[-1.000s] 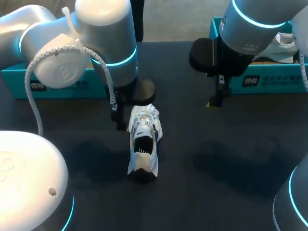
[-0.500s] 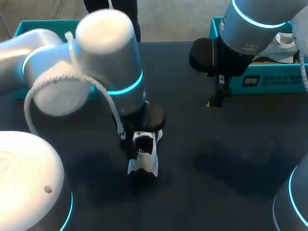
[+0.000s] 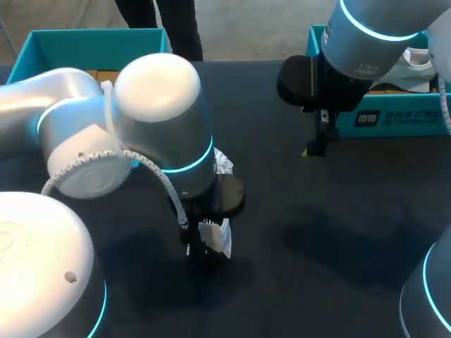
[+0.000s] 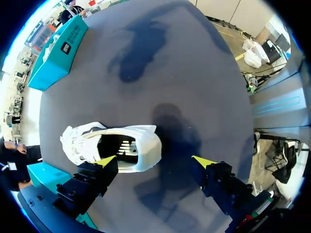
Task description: Take the shoe out of the shoebox, open the shoe tongue, remove and reinsert the insole, then place the shoe into the shoebox
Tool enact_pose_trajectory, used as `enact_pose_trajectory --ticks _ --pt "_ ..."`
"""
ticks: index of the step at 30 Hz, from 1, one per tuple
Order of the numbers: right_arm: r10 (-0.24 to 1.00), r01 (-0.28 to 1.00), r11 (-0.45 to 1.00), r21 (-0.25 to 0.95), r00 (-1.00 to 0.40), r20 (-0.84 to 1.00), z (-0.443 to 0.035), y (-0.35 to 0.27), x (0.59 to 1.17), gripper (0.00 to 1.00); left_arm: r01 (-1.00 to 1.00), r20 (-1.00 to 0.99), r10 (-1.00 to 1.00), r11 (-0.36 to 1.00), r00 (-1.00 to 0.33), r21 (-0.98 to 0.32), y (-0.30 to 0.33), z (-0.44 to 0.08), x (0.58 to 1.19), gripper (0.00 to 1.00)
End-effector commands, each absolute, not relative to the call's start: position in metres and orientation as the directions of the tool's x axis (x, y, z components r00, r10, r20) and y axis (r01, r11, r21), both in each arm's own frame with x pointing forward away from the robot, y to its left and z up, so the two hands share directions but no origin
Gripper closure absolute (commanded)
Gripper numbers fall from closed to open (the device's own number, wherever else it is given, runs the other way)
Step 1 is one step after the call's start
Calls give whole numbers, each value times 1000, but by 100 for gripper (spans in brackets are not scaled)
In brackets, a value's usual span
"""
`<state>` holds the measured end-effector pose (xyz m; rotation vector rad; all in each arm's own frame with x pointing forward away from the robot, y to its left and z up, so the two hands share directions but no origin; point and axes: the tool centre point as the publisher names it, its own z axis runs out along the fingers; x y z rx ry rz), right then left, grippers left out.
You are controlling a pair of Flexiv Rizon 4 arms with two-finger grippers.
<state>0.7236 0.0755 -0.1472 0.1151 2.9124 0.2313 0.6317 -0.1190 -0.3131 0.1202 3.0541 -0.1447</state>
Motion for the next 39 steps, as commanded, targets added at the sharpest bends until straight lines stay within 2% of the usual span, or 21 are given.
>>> enact_pose_trajectory --ticks 1,20,24,28,30,35,39 --pt "95 61 985 163 -974 -207 -148 76 725 0 73 -78 66 993 -995 -94 -121 -328 637 0" --pt "95 61 985 163 -974 -207 -148 76 725 0 27 -46 23 996 -999 -84 -125 -378 645 0" --pt "95 61 985 163 -974 -207 -148 76 725 0 26 -45 22 997 -999 -79 -128 -385 645 8" --pt "95 61 985 163 -974 -207 -148 76 725 0 22 -41 19 997 -999 -77 -129 -390 645 10" --pt "95 61 985 163 -974 -207 -148 76 725 0 22 -40 19 997 -999 -74 -129 -392 643 14" --pt "95 61 985 163 -974 -207 -148 76 725 0 12 -34 9 997 -999 -72 -126 -396 641 55" --pt "95 61 985 163 -974 -207 -148 76 725 0 7 -24 5 998 -1000 -56 -123 -400 641 65"
